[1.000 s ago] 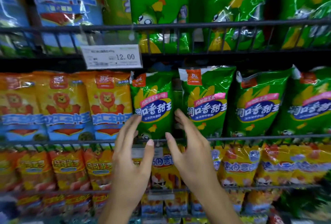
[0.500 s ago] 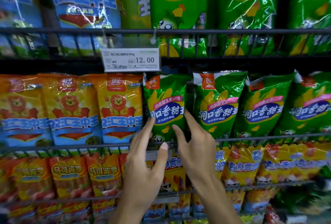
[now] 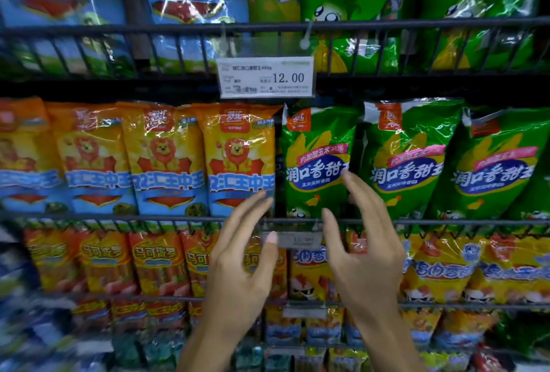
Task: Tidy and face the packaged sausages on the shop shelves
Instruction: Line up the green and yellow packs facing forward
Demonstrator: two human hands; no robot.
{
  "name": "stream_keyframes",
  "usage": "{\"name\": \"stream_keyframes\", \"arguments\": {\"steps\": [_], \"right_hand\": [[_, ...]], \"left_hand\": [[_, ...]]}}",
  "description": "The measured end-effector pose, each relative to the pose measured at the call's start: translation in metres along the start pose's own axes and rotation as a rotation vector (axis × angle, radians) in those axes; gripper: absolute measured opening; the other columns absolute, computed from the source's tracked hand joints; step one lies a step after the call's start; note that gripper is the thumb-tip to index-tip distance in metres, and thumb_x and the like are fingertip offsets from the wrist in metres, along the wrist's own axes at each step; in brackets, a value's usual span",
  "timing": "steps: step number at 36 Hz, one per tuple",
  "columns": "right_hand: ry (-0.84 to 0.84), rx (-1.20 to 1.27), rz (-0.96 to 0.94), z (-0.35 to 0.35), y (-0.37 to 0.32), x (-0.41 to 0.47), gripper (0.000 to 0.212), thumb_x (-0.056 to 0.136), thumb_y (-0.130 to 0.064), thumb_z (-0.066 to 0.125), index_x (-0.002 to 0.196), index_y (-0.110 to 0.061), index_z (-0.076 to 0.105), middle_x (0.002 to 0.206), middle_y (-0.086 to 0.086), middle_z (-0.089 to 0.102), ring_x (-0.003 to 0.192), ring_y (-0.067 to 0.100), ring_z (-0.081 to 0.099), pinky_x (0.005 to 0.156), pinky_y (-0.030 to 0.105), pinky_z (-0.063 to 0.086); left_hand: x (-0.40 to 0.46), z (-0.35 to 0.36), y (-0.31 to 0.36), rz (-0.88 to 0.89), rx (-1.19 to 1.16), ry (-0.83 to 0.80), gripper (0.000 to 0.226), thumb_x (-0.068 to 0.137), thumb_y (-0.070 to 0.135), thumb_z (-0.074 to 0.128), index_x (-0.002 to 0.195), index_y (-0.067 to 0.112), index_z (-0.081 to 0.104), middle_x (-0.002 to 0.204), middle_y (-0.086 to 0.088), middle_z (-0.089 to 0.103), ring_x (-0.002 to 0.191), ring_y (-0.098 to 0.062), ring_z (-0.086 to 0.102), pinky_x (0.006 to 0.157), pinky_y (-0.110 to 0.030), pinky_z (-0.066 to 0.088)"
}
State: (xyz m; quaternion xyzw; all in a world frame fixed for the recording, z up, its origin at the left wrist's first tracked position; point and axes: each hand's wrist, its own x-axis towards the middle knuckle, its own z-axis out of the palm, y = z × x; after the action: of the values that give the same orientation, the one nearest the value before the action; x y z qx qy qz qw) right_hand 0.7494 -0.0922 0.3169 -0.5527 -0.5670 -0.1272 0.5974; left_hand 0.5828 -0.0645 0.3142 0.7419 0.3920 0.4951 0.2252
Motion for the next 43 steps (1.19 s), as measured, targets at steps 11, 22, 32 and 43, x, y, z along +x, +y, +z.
{"name": "stream_keyframes", "arguments": {"steps": [11, 22, 32, 43], "right_hand": [[-0.430, 0.133, 0.144, 0.045, -0.033, -0.008, 0.076, 0.097, -0.041, 0.064, 0.161, -0.030, 0.026, 0.163, -0.019, 0.030, 0.148, -0.006, 0.026, 0.115, 0.003, 0.018], [-0.355, -0.137, 0.235, 0.085, -0.050, 0.001, 0.087, 0.094, -0.053, 0.064, 0.163, -0.027, 0.017, 0.151, -0.006, 0.052, 0.121, 0.015, 0.061, 0.090, 0.018, 0.048], [-0.094, -0.135, 0.335, 0.115, -0.065, 0.001, 0.073, 0.097, -0.036, 0.068, 0.160, -0.023, 0.033, 0.120, -0.023, 0.056, 0.093, -0.001, 0.059, 0.083, 0.029, 0.059], [-0.164, -0.136, 0.280, 0.115, -0.056, 0.002, 0.077, 0.096, -0.048, 0.058, 0.162, -0.026, 0.026, 0.128, -0.007, 0.067, 0.079, -0.002, 0.063, 0.069, 0.015, 0.056]], "left_hand": [[0.006, -0.053, -0.040, 0.061, 0.362, -0.032, 0.056, 0.104, 0.022, 0.058, 0.155, 0.035, 0.040, 0.163, 0.019, 0.026, 0.154, -0.008, 0.021, 0.121, -0.013, 0.014], [0.038, -0.084, -0.097, 0.352, 0.593, -0.108, 0.065, 0.105, 0.035, 0.054, 0.162, 0.031, 0.025, 0.172, 0.006, 0.010, 0.159, -0.028, 0.003, 0.125, -0.063, 0.014], [0.052, -0.110, -0.120, 0.429, 0.794, -0.191, 0.072, 0.103, 0.052, 0.042, 0.164, 0.036, 0.008, 0.173, 0.010, 0.003, 0.158, -0.036, -0.007, 0.124, -0.066, 0.004], [0.052, -0.118, -0.122, 0.398, 0.850, -0.212, 0.066, 0.104, 0.058, 0.038, 0.163, 0.036, 0.016, 0.172, 0.012, 0.005, 0.158, -0.036, -0.007, 0.120, -0.074, 0.003]]}}
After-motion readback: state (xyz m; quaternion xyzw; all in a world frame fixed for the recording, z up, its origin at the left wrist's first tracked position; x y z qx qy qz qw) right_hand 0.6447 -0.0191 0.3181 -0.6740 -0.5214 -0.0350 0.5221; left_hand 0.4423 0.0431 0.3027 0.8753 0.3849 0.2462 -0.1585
